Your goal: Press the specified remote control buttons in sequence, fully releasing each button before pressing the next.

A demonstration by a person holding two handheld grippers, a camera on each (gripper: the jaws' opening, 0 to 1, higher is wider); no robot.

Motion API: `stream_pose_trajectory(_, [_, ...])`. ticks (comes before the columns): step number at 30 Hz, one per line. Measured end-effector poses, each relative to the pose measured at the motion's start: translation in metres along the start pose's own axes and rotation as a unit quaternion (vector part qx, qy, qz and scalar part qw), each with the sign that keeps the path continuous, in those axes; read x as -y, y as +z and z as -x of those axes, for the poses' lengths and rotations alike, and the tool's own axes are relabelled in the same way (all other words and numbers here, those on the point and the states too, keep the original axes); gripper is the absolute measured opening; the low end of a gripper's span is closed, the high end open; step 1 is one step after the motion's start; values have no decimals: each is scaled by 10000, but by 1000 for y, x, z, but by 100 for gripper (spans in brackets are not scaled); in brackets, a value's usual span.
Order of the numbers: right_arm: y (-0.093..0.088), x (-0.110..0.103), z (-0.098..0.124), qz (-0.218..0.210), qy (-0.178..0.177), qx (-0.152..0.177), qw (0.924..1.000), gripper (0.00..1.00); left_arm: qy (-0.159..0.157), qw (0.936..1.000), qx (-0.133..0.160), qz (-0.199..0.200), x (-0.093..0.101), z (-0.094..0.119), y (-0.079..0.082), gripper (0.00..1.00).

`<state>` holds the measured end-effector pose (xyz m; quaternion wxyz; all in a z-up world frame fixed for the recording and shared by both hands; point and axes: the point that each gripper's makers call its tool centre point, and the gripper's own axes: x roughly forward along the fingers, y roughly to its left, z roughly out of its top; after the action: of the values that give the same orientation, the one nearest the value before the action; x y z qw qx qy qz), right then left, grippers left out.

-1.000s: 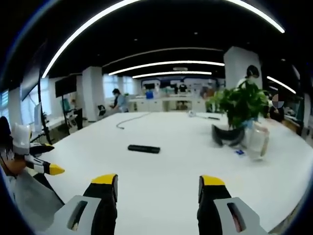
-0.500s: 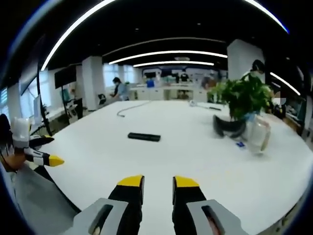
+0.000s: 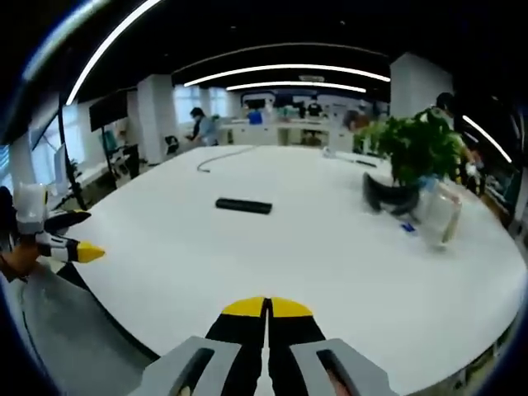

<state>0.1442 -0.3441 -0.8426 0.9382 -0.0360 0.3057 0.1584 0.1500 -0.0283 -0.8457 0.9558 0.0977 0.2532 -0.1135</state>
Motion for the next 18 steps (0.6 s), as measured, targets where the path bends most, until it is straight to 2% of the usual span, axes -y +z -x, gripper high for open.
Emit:
stream_pose_trajectory(3, [-8, 0, -5, -24, 9, -240, 9997, 0, -87, 9998, -44, -191, 0, -8, 7, 97])
stream_pose_trajectory(6, [-22, 1, -10, 73, -64, -658, 9978, 0, -197, 9995, 13, -227, 0, -15, 17, 97])
stream_pose_trajectory(8, [-24, 0, -11, 85, -50, -715, 9974, 0, -276, 9989, 40, -366, 0, -20, 25, 96])
stream_pose_trajectory(16, [-45, 1, -17, 69, -69, -1325, 9911, 0, -544, 9956, 110, -757, 2, -41, 53, 94])
stream_pose_trajectory(18, [-65, -6, -18, -25, 120, -1949, 9807, 0, -623, 9947, 120, -813, 4, -47, 60, 94])
